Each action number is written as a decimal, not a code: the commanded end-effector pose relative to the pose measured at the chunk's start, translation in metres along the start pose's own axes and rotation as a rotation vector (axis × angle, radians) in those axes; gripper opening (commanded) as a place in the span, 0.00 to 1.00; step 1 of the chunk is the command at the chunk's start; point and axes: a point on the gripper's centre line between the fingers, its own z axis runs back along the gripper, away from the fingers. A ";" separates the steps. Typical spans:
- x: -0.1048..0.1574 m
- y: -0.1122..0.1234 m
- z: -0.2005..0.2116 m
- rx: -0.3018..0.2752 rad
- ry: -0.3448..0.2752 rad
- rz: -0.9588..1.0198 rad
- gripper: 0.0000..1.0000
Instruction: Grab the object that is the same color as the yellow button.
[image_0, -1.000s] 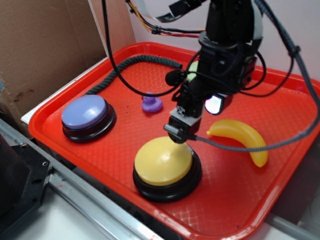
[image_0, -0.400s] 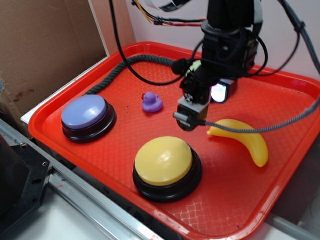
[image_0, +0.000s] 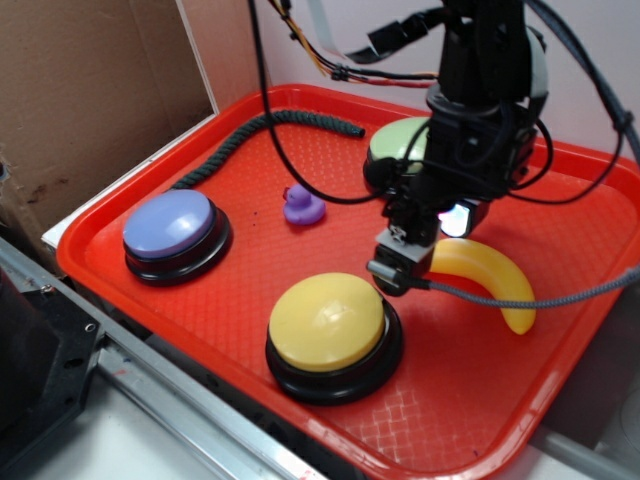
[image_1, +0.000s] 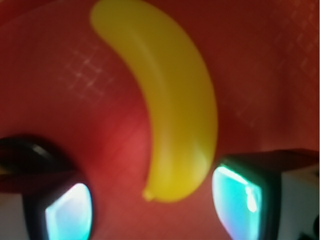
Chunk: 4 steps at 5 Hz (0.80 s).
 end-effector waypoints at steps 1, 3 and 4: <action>0.008 -0.020 0.004 0.049 -0.010 -0.018 0.95; 0.008 -0.029 -0.001 0.073 0.006 0.041 0.00; 0.005 -0.035 0.004 0.133 0.065 0.071 0.00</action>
